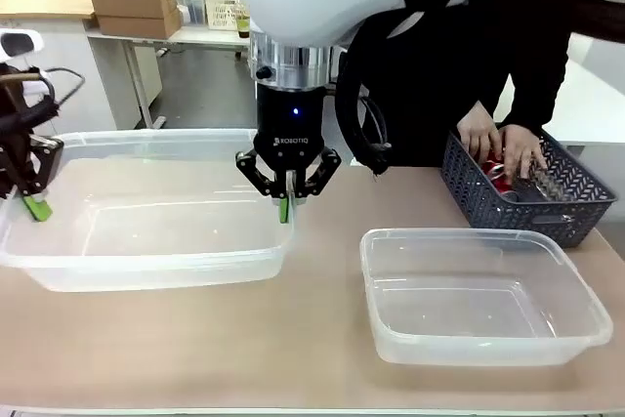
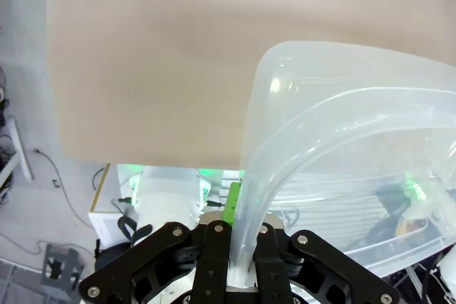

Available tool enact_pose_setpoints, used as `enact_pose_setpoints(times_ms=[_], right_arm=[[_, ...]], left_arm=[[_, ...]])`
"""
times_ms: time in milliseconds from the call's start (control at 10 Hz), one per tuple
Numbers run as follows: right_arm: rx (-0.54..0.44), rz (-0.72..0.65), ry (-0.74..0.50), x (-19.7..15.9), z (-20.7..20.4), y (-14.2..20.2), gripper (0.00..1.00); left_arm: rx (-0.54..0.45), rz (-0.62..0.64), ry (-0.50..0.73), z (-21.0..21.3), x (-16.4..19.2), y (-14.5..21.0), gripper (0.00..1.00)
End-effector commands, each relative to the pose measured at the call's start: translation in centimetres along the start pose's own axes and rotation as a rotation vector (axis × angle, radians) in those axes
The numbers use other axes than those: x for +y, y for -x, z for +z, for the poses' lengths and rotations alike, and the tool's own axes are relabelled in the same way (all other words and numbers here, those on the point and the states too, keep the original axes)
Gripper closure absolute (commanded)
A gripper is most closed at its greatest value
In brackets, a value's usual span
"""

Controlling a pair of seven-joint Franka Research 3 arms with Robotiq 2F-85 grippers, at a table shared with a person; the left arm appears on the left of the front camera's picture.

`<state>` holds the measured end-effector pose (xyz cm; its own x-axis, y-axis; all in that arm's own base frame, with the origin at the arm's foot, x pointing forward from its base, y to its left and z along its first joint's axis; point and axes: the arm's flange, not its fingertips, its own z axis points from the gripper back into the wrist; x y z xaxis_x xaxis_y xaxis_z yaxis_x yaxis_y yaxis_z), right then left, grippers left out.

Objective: Sort the waste into each basket.
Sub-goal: Pick up the Organizing box on the left side of the table and lift it.

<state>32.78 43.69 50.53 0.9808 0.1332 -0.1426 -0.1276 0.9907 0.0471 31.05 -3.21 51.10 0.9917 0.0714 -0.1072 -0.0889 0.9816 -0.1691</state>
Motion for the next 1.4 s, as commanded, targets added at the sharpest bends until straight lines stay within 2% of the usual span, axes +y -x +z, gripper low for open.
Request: enact_pose_setpoints(times_ms=[0,100,200,300,400,500,600,700,800,900,1000,1100,1300], right_arm=[[0.026,-0.064,-0.111,-2.2,-0.2,0.9,0.95],[0.049,-0.089,-0.179,-4.8,-0.5,1.1,0.95],[0.071,-0.097,-0.196,-7.0,-0.4,1.7,0.95],[0.089,-0.102,-0.167,-9.2,-0.3,2.7,0.95],[0.054,-0.1,-0.141,-12.0,-0.2,3.5,0.95],[0.068,-0.139,-0.088,-14.6,-0.7,4.1,0.95],[0.066,-0.099,-0.08,-17.0,-1.3,4.6,0.95],[0.062,-0.085,-0.087,-18.6,-1.9,4.9,0.95],[0.068,-0.092,-0.107,-20.1,-2.4,5.0,0.95],[0.054,-0.09,-0.129,-21.2,-2.7,5.0,0.95],[0.012,-0.095,-0.162,-22.1,-2.7,4.6,0.95],[0.003,-0.142,-0.181,-22.4,-2.8,4.1,0.95],[-0.031,-0.172,-0.237,-22.6,-2.9,3.2,0.95]], left_arm=[[0.01,-0.077,0.018,-0.2,-0.7,0.1,0.96],[0.06,-0.111,0.006,-1.3,-2.1,-0.8,0.96],[0.123,-0.138,0.025,-2.1,-4.0,-1.6,0.96],[0.188,-0.181,0.04,-2.9,-6.5,-2.3,0.96],[0.267,-0.196,0.086,-3.8,-9.4,-2.8,0.96],[0.325,-0.186,0.116,-4.6,-12.5,-2.9,0.96],[0.4,-0.143,0.156,-5.0,-15.5,-2.8,0.96],[0.435,-0.067,0.141,-5.4,-17.3,-3.0,0.96],[0.417,-0.035,0.145,-5.9,-18.8,-3.3,0.96],[0.418,-0.064,0.129,-6.3,-19.9,-3.3,0.96],[0.397,-0.086,0.122,-6.8,-20.3,-3.3,0.96],[0.326,-0.073,0.115,-7.0,-20.0,-3.4,0.96],[0.281,-0.092,0.083,-7.6,-19.6,-3.5,0.96]])
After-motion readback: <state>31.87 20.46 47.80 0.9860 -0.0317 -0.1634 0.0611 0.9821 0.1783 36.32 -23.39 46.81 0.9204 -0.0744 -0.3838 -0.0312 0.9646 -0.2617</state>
